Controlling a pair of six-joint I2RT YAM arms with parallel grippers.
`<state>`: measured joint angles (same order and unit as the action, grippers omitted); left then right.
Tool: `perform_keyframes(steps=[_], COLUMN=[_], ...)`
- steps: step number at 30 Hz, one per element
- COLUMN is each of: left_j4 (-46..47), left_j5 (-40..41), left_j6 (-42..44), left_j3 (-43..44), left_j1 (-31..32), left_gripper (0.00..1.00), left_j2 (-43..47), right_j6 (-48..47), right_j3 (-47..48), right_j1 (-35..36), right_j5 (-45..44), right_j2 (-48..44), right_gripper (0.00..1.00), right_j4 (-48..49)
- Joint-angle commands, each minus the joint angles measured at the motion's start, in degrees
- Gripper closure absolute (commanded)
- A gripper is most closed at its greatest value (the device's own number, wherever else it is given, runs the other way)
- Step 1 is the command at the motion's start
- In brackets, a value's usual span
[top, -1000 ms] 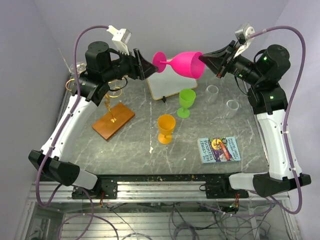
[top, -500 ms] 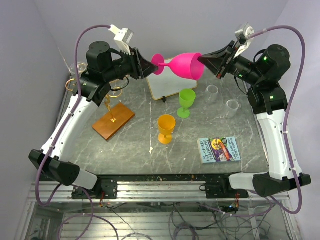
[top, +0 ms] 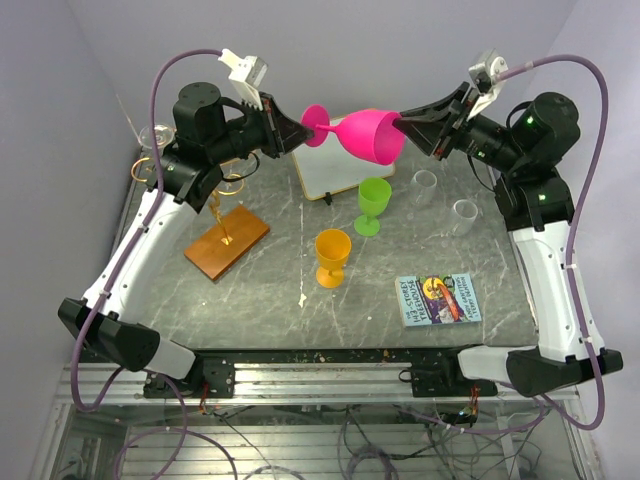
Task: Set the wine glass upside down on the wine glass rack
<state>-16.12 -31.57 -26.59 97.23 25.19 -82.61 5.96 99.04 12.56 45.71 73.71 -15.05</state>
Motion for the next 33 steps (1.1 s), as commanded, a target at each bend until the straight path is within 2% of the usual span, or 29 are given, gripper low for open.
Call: perform_keyframes(steps=[1,4,6,15,20,25,33], left_j4=[0.2,-0.8,-1.3,-5.4,-8.1,-9.5,-7.6], left_j5=[1.5,2.8,3.5,10.1,18.9,25.8,42.8], left_j6=[2.5,3.9,4.9,15.9,24.3,32.1,40.8], left_j3=[1.3,1.3,1.4,3.8,5.7,6.6,6.8], left_j1=[0.1,-0.6,-1.5,-6.3,-8.7,-12.9,-15.0], left_gripper=[0.93,0.93,0.93,0.93,0.93,0.93,0.93], left_j2=[1.9,3.0,3.8,7.6,9.6,12.5,14.8], right_j6=[-1.9,-4.0,-5.6,-16.0,-24.5,-35.6,-39.8], right_j3=[-0.3,-0.3,-0.1,0.0,-2.7,-11.3,-31.4], right_j1=[0.2,0.1,0.1,0.1,0.1,0.2,0.2], right_j5=[-0.2,-0.6,-1.0,-6.4,-6.1,-2.0,-2.3], right_j2=[-1.8,-2.7,-3.4,-7.5,-10.3,-12.6,-18.0], right_gripper=[0.73,0.52,0.42,0.18,0.15,0.13,0.1], right_j4=[0.0,-2.0,-3.3,-12.7,-19.8,-25.1,-18.2])
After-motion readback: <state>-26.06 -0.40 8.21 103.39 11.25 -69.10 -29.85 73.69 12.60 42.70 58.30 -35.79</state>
